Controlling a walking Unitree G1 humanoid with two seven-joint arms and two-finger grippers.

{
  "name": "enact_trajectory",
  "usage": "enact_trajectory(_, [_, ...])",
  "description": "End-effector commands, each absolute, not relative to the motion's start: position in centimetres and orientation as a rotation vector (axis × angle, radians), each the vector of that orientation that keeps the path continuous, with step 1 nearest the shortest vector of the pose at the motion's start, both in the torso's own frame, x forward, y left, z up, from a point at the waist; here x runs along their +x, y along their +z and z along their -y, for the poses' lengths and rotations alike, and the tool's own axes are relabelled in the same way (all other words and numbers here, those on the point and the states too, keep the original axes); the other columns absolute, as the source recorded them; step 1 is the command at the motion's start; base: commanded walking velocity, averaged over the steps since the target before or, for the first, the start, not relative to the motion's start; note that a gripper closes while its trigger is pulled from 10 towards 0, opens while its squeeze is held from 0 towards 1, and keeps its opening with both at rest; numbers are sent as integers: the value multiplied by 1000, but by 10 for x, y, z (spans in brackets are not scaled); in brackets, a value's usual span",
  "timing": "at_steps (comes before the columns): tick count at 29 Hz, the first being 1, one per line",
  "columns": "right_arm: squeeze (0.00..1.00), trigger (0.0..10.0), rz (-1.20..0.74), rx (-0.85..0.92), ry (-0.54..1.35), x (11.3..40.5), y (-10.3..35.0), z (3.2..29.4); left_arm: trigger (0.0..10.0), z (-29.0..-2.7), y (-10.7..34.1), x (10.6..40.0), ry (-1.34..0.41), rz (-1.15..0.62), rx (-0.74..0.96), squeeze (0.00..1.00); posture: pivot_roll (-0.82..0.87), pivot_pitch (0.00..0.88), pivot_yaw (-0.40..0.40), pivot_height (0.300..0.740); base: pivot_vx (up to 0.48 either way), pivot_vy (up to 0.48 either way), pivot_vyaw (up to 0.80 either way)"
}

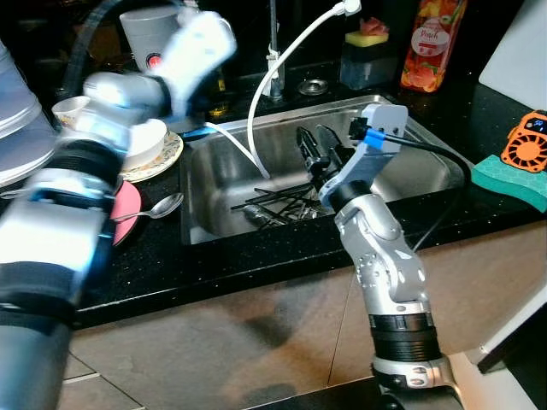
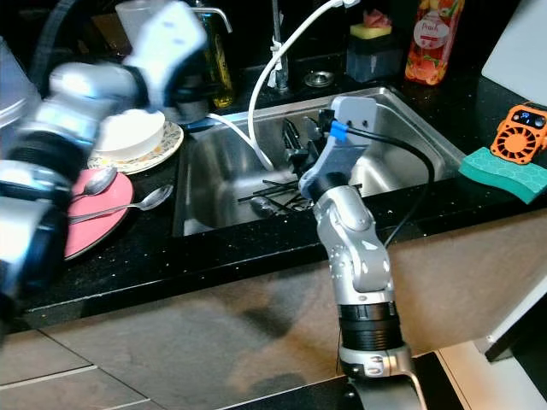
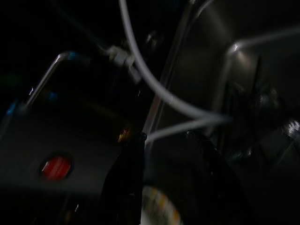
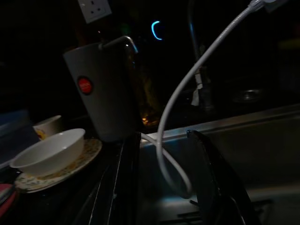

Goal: Kitchen organization

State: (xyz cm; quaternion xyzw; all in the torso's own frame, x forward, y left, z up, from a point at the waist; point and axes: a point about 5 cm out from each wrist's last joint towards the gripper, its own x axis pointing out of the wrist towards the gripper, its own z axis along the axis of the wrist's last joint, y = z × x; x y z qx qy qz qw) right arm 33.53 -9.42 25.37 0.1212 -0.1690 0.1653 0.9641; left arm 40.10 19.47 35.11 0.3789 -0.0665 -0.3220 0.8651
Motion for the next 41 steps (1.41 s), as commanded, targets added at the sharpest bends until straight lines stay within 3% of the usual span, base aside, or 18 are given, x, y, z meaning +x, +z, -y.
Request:
enact_trajectory(1, [0,10000,345,260,338,334,252,91,10000,-227,349,390,-725,24,806,0,6,0,139,740,0,0,0])
enact_trajectory(3, [0,10000,342,264,338,335,251,90,10000,-238,347,386,-746,-16,791,0,30,0,141,740,0,0,0])
enact_trajectory(4, [0,10000,339,271,343,336,250,87,10000,-267,333,377,-729,-153,819,0,37,0,143,740,0,0,0])
enact_trajectory(11, [0,10000,339,277,347,337,250,86,10000,-292,303,365,-766,-337,854,0,47,0,145,740,0,0,0])
enact_trajectory(18, [0,10000,337,274,341,337,249,87,10000,-273,256,365,-950,-471,873,0,35,0,143,740,0,0,0])
enact_trajectory(26, [0,10000,338,273,331,337,248,89,10000,-277,238,364,-939,-574,1016,0,32,0,145,740,0,0,0])
enact_trajectory(38, [0,10000,339,272,332,337,249,89,9725,-266,222,367,-957,-602,1055,0,27,0,144,740,0,0,0])
enact_trajectory(39, [0,10000,339,272,329,337,249,90,7569,-266,220,367,-952,-606,1059,0,27,0,144,740,0,0,0])
enact_trajectory(40, [0,10000,339,273,325,337,249,91,0,-265,218,368,-935,-609,1063,0,27,0,144,740,0,0,0])
enact_trajectory(41, [0,10000,339,273,325,337,249,91,0,-265,218,368,-935,-609,1063,0,27,0,144,740,0,0,0])
